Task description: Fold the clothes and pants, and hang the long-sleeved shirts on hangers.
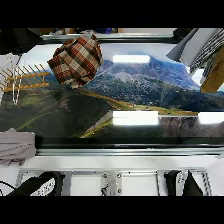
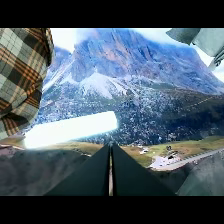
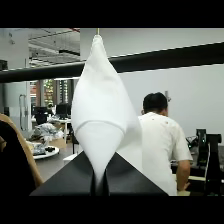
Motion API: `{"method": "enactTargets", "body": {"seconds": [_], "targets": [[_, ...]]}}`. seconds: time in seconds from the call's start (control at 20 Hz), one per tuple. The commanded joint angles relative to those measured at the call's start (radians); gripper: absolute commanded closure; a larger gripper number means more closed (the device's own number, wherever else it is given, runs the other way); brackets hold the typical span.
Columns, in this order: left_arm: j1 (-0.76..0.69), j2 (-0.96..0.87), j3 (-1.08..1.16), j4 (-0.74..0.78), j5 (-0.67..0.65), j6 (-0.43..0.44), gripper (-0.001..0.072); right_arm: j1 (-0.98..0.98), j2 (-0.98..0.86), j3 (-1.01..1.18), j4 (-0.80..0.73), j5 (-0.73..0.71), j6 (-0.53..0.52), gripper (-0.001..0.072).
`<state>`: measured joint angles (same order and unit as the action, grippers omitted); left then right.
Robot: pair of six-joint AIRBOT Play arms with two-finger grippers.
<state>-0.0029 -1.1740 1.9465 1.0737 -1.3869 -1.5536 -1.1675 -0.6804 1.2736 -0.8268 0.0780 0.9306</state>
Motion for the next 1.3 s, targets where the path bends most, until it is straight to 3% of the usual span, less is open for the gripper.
{"method": "enactTargets", "body": {"seconds": [0.0,0.3,0.5,1.25], "targets": [[0.0,0.0,0.001,0.0,-0.001,0.003,0.0691,-0.001,-0.025,0.001,-0.001,0.005,-0.003,0.0707],[0.0,0.0,0.001,-0.001,-0.002,0.002,0.0691,-0.019,-0.102,0.001,0.0,-0.006,-0.002,0.0707],[-0.002,0.0,0.001,-0.002,-0.002,0.002,0.0691,-0.023,-0.163,0.002,0.0,-0.101,0.002,0.0707],[-0.002,0.0,0.001,-0.003,-0.091,0.002,0.0691,-0.023,-0.261,0.002,0.0,-0.09,0.027,0.0689]]}}
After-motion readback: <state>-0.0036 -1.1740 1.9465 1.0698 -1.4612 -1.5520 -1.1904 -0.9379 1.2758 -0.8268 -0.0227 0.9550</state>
